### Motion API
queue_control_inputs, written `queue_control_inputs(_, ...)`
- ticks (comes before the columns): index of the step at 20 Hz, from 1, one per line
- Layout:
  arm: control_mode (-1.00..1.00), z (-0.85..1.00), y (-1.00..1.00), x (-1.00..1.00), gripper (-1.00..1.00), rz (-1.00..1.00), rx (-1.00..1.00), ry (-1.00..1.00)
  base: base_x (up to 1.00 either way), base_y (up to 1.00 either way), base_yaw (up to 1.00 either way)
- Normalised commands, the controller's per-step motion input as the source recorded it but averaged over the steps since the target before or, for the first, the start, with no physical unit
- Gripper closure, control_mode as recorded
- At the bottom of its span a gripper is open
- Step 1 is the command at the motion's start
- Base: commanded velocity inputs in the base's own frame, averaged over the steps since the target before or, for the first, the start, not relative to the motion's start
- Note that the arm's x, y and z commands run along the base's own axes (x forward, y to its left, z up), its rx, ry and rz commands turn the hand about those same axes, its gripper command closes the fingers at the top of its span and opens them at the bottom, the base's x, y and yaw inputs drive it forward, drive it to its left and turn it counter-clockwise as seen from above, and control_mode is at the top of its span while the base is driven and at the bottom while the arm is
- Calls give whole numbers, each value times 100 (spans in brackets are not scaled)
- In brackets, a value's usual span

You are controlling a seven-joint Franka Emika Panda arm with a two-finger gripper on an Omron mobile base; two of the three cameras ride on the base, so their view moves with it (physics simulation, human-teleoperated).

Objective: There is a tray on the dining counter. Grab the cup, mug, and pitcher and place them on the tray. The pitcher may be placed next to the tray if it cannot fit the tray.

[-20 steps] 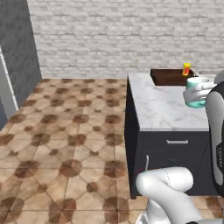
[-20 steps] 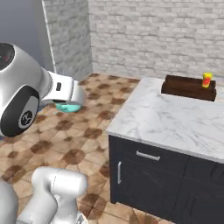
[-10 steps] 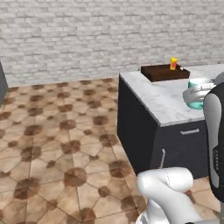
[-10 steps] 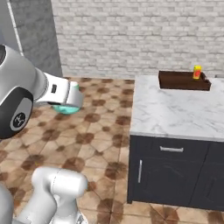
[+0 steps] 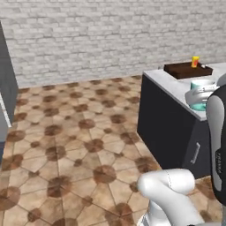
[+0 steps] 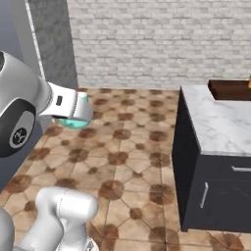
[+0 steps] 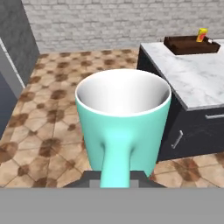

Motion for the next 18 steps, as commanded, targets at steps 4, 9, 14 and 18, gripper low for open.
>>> queue_control_inputs(4, 100, 0, 0, 0, 100, 0, 0, 0, 51, 100, -19)
queue_control_inputs(9, 100, 0, 0, 0, 100, 0, 0, 0, 64, 100, -30)
queue_control_inputs(14, 100, 0, 0, 0, 100, 0, 0, 0, 59, 85, -49)
queue_control_inputs(18, 100, 0, 0, 0, 100, 0, 0, 0, 57, 75, -55)
